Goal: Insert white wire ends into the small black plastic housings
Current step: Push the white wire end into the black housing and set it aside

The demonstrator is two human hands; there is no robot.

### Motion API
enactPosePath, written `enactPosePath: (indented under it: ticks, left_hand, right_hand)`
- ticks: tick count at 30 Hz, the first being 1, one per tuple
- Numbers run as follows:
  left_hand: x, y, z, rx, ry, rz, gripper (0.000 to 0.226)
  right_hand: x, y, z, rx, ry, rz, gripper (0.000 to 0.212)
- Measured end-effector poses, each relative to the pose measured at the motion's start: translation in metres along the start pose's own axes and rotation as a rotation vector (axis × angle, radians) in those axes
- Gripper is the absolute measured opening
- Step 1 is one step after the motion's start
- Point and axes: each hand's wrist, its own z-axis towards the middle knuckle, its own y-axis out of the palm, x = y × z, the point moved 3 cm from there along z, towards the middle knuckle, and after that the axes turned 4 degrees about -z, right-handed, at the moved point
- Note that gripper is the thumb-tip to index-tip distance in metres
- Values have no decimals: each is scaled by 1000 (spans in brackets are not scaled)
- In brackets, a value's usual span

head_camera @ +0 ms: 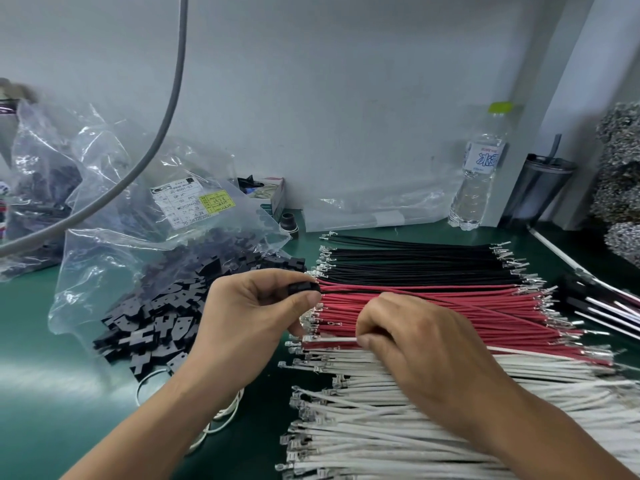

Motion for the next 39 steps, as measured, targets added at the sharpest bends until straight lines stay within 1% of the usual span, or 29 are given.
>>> enactPosePath:
  ticks: [2,5,8,10,13,16,19,24,29,33,36,39]
  left_hand:
    - [0,-2,1,-3,-13,-4,15]
    - [0,-4,2,-32,-44,-15,18]
    - [0,-5,2,-55,-60,-34,19]
    - [1,-5,2,-76,-63,-50,20]
    - [4,-4,2,-106,-63,-102,21]
    - [6,-2,1,-125,-80,-146,27]
    - [7,1,-1,-144,-93,-174,30]
    - [6,3,-1,-159,-95,-182,23]
    - [8,3,-2,-183,-92,-181,25]
    - [8,4,-3,-225,-82,-142,26]
    - [9,4,-3,-220,-71,-126,23]
    - [10,4,-3,-220,-54,-128,25]
  right_hand:
    - [4,-4,2,27,10,65,7]
    - [7,-9,2,77,17,160,11]
    - [5,-8,1,124,-5,123,10]
    - [6,-10,2,190,-9,135,14]
    - [9,-14,3,308,-11,191,13]
    - [8,-15,3,364,-38,235,16]
    - [6,-15,2,390,-63,239,14]
    - [5,-16,1,400,-69,248,9]
    - [2,-18,1,395,-38,201,9]
    - [0,-18,2,358,-24,166,11]
    - [1,-20,2,338,-25,124,10]
    - [-2,-23,2,337,-42,60,10]
